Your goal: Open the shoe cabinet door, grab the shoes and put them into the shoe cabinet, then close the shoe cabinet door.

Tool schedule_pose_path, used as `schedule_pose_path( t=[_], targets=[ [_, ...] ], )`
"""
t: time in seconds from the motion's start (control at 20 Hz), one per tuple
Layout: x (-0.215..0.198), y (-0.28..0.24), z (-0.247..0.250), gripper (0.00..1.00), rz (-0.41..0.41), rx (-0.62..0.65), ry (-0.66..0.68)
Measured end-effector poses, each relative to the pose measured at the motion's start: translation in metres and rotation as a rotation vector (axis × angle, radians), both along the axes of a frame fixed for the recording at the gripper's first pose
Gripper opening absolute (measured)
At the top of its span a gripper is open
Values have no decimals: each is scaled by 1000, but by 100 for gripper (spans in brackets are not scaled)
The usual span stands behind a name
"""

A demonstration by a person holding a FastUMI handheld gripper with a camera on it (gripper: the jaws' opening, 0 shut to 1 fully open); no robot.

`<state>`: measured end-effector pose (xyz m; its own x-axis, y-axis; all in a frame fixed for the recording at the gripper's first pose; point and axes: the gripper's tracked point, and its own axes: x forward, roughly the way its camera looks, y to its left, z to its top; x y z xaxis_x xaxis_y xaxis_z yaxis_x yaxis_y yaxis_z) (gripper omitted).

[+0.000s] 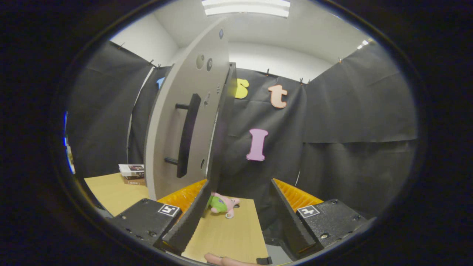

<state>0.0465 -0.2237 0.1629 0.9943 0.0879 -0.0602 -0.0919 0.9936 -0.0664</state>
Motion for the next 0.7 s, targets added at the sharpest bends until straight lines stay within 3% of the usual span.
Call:
schedule_pose_path(
  t=[0.3, 0.35, 0.7],
  targets=[
    [43, 34, 8, 100, 42, 51, 23],
    [50, 33, 11, 96, 29, 55, 9],
    [45, 38, 17, 94, 27, 78, 17]
  ],
)
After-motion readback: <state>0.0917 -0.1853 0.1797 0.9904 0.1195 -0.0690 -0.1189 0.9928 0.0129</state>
